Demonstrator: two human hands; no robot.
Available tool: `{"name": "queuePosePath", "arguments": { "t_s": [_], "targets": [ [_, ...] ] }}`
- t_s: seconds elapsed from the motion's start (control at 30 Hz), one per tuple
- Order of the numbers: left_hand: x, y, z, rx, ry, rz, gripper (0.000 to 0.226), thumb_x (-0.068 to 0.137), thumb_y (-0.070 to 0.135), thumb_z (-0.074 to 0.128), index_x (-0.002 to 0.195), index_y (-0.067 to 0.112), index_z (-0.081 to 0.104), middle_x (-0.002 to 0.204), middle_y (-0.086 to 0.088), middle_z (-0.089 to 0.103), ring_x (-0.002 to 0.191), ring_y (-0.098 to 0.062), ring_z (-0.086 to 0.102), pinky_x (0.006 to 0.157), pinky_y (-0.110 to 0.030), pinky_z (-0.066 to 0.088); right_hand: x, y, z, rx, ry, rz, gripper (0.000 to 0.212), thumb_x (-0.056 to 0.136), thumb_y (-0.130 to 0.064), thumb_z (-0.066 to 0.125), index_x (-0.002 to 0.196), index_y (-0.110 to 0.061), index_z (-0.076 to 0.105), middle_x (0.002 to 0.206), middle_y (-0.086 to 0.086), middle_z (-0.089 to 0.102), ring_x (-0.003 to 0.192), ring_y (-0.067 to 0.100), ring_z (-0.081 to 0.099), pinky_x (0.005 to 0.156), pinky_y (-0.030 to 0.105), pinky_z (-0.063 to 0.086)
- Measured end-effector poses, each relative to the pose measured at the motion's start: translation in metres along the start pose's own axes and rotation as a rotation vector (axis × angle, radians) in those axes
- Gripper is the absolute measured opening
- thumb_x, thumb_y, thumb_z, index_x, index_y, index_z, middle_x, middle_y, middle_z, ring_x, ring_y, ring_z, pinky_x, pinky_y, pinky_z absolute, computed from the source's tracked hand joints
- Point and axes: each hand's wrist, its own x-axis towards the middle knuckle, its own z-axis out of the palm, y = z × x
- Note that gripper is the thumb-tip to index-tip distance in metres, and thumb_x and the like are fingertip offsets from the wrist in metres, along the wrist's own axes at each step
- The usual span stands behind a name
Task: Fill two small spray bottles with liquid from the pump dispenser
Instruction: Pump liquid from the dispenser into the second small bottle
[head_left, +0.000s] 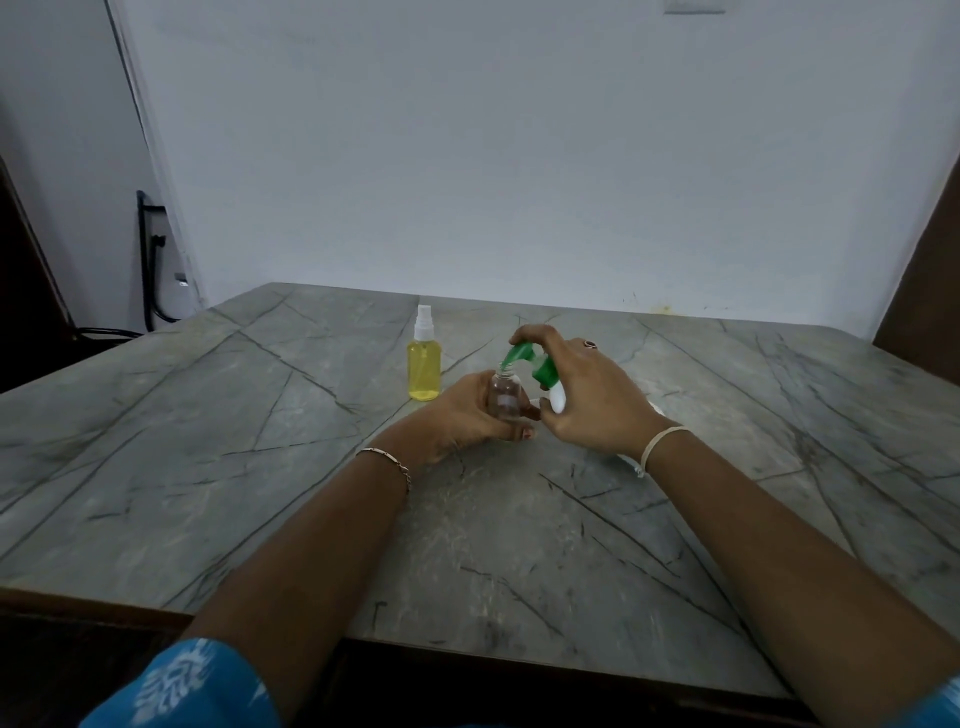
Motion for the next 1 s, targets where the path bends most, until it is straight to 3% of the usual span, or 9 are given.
{"name": "queuePosePath", "arguments": {
  "t_s": [0.1,0.27,0.4,0.53,0.67,0.8,0.93,1.0],
  "targets": [
    [-0.0001,0.0006,-0.0005,0.011,-0.02,-0.004,0.034,0.076,-0.004,0.075,0.103,0.009,0.06,0.084,0.007,0.071,0.083,-0.007,0.068,0.081,-0.026,0.053,-0.0021,-0.0014,-0.0035,-0.021,-0.027,-0.024,0.08,0.074,-0.018,0.072,0.143,-0.034,0.033,0.117,-0.001,0.059,0.088,0.015,0.047,0.076,0.027,0.039],
    [0.0014,0.0006,0.0002,0.038,-0.015,-0.034,0.049,0.074,0.001,0.078,0.117,0.003,0.056,0.1,-0.002,0.071,0.098,-0.016,0.068,0.093,-0.034,0.053,-0.0013,-0.0022,-0.004,-0.008,-0.025,0.006,0.068,0.074,-0.015,0.071,0.133,-0.028,0.039,0.111,0.0,0.059,0.088,0.015,0.048,0.076,0.031,0.043],
    [-0.0005,0.0029,0.0012,0.051,-0.016,-0.047,0.053,0.071,-0.003,0.079,0.118,0.004,0.054,0.097,0.0,0.07,0.095,-0.015,0.067,0.092,-0.031,0.053,0.0005,-0.0046,-0.0035,0.019,0.009,0.033,0.062,0.073,-0.015,0.069,0.126,-0.027,0.04,0.1,-0.009,0.05,0.089,0.019,0.052,0.079,0.041,0.049],
    [-0.0006,0.0007,-0.0021,0.064,-0.02,-0.051,0.058,0.068,-0.003,0.081,0.119,0.005,0.054,0.108,-0.008,0.068,0.104,-0.021,0.065,0.097,-0.038,0.051,-0.0007,-0.0032,-0.0016,-0.02,0.028,0.028,0.065,0.073,-0.016,0.069,0.129,-0.028,0.04,0.107,-0.002,0.059,0.088,0.016,0.048,0.078,0.037,0.047],
    [-0.0013,0.0017,-0.0027,0.069,-0.046,-0.052,0.051,0.071,-0.003,0.079,0.113,0.01,0.053,0.097,0.005,0.069,0.094,-0.007,0.066,0.089,-0.026,0.052,-0.0034,-0.0012,-0.0037,-0.028,-0.015,0.011,0.074,0.074,-0.02,0.069,0.14,-0.032,0.036,0.119,0.0,0.062,0.091,0.013,0.045,0.08,0.031,0.04],
    [-0.0028,0.0047,-0.0005,0.073,-0.062,-0.043,0.048,0.075,-0.005,0.076,0.113,0.01,0.051,0.097,0.006,0.068,0.085,0.005,0.067,0.076,-0.013,0.052,-0.0046,0.0009,-0.0055,-0.022,-0.035,0.005,0.074,0.073,-0.025,0.064,0.141,-0.035,0.036,0.121,0.0,0.061,0.091,0.013,0.045,0.081,0.03,0.04],
    [-0.0025,0.0061,0.0007,0.075,-0.069,-0.046,0.049,0.075,-0.004,0.075,0.111,0.018,0.05,0.1,0.004,0.067,0.095,-0.006,0.065,0.094,-0.028,0.051,-0.0013,0.0016,-0.0036,-0.004,-0.016,0.045,0.065,0.073,-0.015,0.067,0.13,-0.03,0.04,0.117,-0.002,0.06,0.092,0.016,0.049,0.081,0.038,0.048],
    [-0.0019,0.0056,0.0012,0.083,-0.066,-0.041,0.049,0.075,-0.003,0.076,0.108,0.022,0.05,0.101,0.004,0.067,0.098,-0.009,0.064,0.094,-0.028,0.051,0.0001,0.0008,-0.0029,0.006,0.001,0.053,0.061,0.073,-0.016,0.068,0.126,-0.028,0.04,0.115,-0.001,0.061,0.094,0.018,0.051,0.083,0.041,0.049]
  ]
}}
